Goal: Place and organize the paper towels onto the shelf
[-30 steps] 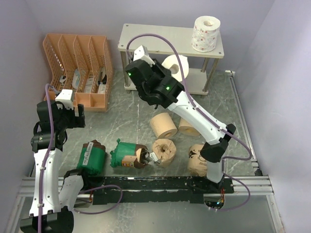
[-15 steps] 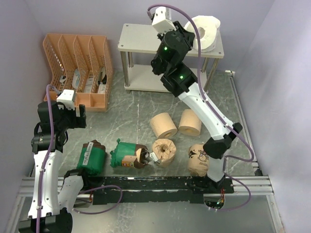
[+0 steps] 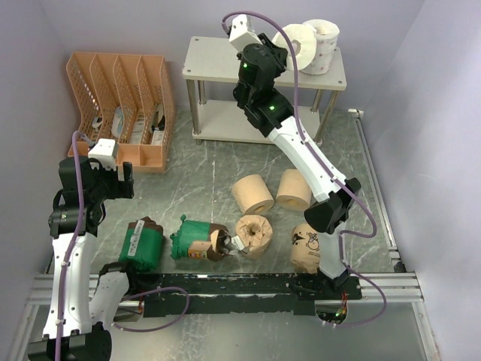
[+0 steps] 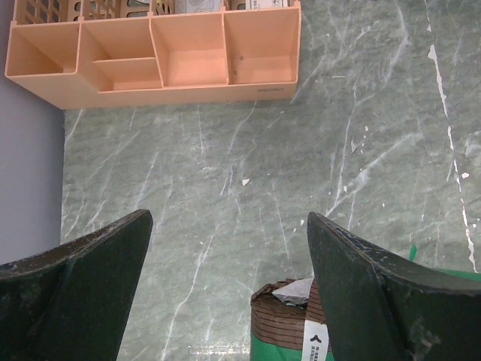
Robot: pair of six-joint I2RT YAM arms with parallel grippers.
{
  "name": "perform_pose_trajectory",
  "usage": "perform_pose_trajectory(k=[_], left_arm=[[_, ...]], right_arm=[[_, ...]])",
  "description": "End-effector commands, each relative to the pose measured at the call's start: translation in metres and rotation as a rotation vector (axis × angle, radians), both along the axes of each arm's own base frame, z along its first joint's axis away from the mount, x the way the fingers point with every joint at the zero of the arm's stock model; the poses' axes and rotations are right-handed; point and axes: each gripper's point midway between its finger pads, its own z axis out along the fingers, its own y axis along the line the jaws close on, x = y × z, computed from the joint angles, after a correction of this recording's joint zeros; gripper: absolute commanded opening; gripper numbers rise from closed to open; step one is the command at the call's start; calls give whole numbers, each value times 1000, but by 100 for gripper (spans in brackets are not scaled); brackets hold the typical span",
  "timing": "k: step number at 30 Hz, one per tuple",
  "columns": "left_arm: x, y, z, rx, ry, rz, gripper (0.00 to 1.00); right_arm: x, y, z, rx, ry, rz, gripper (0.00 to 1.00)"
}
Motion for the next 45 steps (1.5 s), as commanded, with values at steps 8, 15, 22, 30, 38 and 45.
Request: perform_pose_trajectory(k=[8,15,22,30,38,45], left_arm=[[4,2,11,4,-36,18,95],[4,4,12,5,-36,29,95],[3,4,12,5,-35,32,95],[3,4,12,9,-37,32,95],[3,5,11,10,-36,34,95],[3,6,11,13,-34,39,95]], right_arm=[[6,10,8,40,-28,80,0],[21,19,-26,8,48,92,0],[25,18,-36,6,68,88,0],[25,14,-23,-3,34,87,38],[23,15,-7,16,-16,97,67],[30,17,3,30,-59,124,75]])
